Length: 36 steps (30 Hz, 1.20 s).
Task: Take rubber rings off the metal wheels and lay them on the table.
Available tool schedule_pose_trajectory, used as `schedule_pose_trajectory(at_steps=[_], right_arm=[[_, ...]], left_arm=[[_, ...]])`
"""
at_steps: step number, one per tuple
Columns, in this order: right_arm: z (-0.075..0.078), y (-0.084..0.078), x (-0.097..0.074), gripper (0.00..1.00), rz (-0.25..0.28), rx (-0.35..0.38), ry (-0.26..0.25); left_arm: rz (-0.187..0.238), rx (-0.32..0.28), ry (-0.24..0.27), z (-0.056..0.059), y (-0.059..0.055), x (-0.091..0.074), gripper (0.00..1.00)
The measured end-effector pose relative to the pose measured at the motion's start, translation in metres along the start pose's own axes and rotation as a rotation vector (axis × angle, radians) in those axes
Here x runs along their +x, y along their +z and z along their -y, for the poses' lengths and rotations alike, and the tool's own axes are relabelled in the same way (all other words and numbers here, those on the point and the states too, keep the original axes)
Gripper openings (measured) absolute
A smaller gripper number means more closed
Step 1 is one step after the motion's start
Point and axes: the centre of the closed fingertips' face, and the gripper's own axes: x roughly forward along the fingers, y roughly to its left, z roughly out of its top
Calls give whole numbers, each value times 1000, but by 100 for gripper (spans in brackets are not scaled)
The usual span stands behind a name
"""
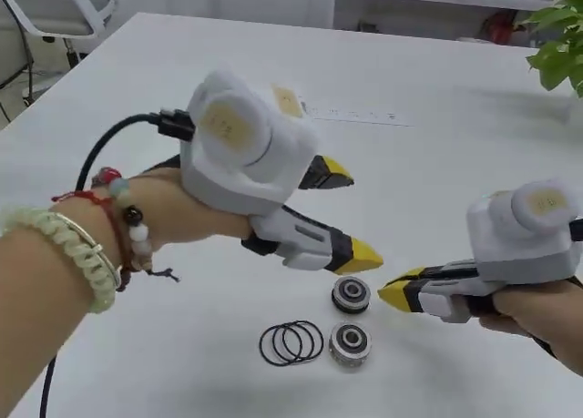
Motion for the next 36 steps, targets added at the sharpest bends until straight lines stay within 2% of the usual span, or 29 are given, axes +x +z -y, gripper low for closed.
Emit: schedule_pose_trajectory(at_steps=[3,5,9,11,13,18,22,27,30,32,33,36], right_arm=[[-1,0,0,5,-3,-4,4],[-2,0,0,5,-6,-7,6],[-4,-3,0,5,-17,-19,9],[-5,-3,0,5,-20,-26,8],[-4,-2,-1,5,-18,-25,11],[-6,-3,1,5,-26,-35,16],[-9,-3,3,5,-33,-48,22],[-12,-4,5,5,-41,-58,29],[-13,-5,6,5,-44,-64,35],[-15,-5,6,6,-46,-66,42],[-16,-6,7,6,-48,-67,47],[-18,-7,9,9,-53,-74,52]], left_arm=[[-39,1,22,-2,-18,14,53],[-44,-1,35,-2,-28,21,50],[-46,-42,59,2,-48,29,43],[-65,-34,56,5,-55,32,42],[-70,-23,47,9,-58,33,38],[-73,-57,63,12,-67,41,31],[-82,-89,54,16,-74,44,24],[-103,-92,55,17,-82,45,16],[-98,-103,49,18,-81,46,14],[-112,-143,58,20,-85,44,13],[-98,-130,54,19,-82,46,13],[-95,-128,55,19,-82,46,13]])
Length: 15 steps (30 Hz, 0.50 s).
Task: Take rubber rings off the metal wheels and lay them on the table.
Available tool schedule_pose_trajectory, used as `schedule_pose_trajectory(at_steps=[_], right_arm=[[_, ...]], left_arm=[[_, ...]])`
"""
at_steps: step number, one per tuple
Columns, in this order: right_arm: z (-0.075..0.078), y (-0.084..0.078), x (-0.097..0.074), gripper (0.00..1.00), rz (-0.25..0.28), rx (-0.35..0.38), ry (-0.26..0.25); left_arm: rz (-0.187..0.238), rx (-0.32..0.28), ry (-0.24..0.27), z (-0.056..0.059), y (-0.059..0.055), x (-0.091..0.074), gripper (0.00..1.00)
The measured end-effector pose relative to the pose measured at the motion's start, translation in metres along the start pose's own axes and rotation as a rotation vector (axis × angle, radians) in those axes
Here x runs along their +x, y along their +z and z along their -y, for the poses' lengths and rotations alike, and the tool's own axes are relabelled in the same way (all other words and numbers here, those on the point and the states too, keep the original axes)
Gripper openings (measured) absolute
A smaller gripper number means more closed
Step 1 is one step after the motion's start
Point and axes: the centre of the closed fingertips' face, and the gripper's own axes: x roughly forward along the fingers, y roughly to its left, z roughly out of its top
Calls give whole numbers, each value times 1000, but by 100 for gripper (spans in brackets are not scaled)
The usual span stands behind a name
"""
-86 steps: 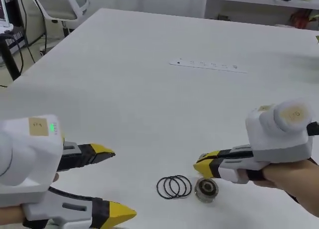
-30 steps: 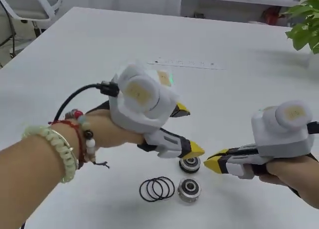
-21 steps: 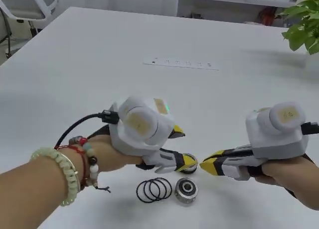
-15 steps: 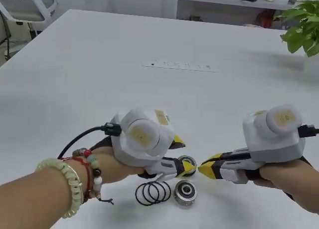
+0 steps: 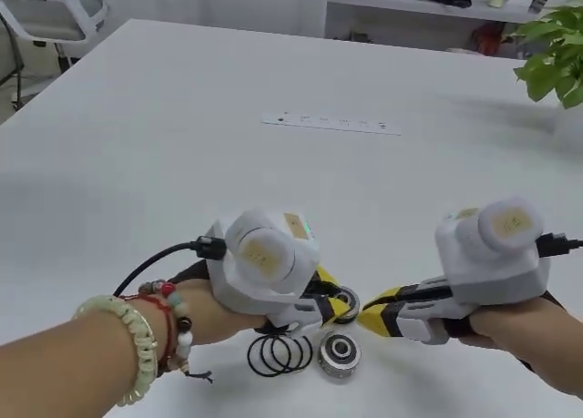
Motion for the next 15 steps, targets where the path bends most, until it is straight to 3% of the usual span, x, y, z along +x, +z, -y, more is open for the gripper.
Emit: schedule_pose_trajectory(at_steps=[7,9,15], right_arm=[[-3,-1,8,21,-4,-48,-12],[1,-1,12,24,-10,-86,-39],[0,6,14,24,27,-52,-29]], left_arm=[[9,-15,2,-1,1,1,13],[11,-21,3,-1,1,1,13],[14,-26,5,-1,1,1,13]])
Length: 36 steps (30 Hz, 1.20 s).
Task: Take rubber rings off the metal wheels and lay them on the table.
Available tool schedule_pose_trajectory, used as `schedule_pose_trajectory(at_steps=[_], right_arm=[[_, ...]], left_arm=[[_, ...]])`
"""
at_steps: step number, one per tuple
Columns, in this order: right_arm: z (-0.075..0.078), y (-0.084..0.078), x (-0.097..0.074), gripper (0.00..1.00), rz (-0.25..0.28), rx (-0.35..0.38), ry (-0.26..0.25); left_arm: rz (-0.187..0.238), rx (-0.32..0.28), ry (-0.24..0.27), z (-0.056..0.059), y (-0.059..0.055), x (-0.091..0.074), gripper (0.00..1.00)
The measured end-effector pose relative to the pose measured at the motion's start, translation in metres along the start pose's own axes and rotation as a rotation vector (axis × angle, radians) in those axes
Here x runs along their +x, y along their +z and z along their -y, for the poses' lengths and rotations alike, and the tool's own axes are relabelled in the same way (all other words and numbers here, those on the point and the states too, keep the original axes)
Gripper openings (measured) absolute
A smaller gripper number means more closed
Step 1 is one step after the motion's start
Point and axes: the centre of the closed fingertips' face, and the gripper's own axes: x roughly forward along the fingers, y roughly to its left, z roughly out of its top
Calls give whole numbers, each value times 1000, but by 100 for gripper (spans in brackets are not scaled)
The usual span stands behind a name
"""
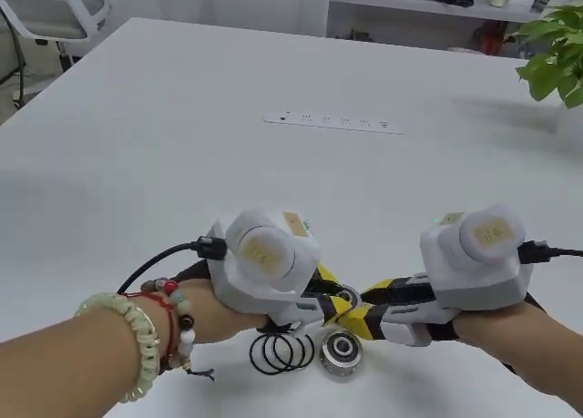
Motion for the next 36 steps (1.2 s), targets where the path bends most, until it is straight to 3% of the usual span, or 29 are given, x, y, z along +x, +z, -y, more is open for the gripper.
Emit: schedule_pose_trajectory(at_steps=[9,11,12,14,23,26,31,36], right_arm=[[0,-4,-2,16,-24,-43,8],[-1,-5,-3,11,-31,-60,11],[4,-11,-5,1,-65,-104,-17],[3,-9,-4,0,-42,-58,-6],[5,-8,-3,0,-62,-74,-37],[7,-8,-3,0,-61,24,-35],[8,-6,-8,0,-14,191,14],[10,-5,-10,0,15,281,40]], left_arm=[[0,-17,1,-1,-1,0,13],[-3,-11,2,-1,-2,-1,13],[-5,-10,2,-1,-2,-2,13],[-4,-16,-1,-1,-2,-2,13],[-8,1,0,-1,-3,-2,12],[-9,6,-2,-1,-4,-3,12],[-12,19,-15,-1,-5,-5,12],[-13,22,-29,1,-5,-5,12]])
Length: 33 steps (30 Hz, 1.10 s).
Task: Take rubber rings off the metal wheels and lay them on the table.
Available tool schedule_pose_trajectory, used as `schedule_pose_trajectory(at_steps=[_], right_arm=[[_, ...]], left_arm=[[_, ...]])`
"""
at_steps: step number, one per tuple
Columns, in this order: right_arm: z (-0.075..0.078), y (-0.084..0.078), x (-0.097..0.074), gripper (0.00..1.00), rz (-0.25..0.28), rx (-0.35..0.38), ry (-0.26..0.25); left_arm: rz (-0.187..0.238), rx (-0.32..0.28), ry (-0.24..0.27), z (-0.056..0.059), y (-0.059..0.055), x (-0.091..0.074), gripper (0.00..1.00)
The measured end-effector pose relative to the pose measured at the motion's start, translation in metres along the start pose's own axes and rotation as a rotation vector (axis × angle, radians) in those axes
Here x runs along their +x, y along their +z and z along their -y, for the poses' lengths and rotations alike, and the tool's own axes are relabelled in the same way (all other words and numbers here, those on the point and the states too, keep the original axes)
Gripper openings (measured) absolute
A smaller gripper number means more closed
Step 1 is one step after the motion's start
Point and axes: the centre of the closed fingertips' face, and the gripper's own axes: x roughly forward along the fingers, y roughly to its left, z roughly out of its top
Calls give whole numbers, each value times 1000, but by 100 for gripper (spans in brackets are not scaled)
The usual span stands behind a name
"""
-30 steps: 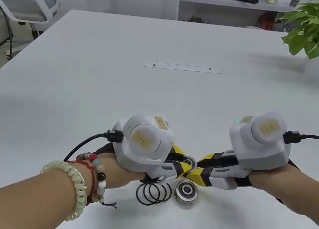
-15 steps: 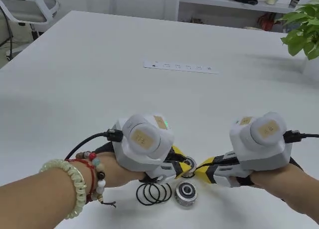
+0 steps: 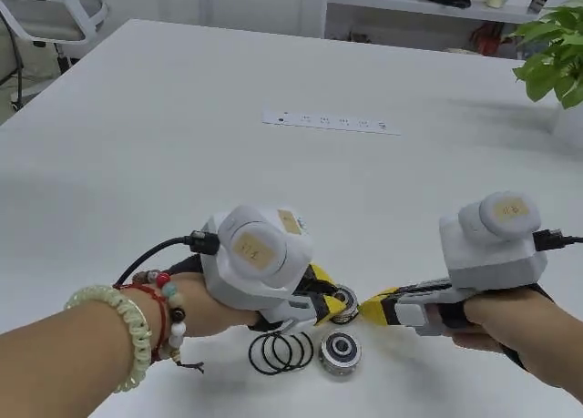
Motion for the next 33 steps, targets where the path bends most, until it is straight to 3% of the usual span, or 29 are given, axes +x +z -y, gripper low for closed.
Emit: schedule_pose_trajectory(at_steps=[2,5,7,23,33], right_arm=[[-1,0,0,0,6,14,5],[-4,11,-4,0,65,61,35],[-2,7,-3,0,43,40,23],[-12,10,-4,0,51,49,34],[-13,11,-4,0,38,-4,23]], left_arm=[[-1,1,-8,1,0,-1,12],[-2,7,-19,2,-1,-2,12],[-1,8,-23,3,-1,-2,11],[-3,14,-17,3,0,-2,11],[1,26,-16,3,0,-2,11]])
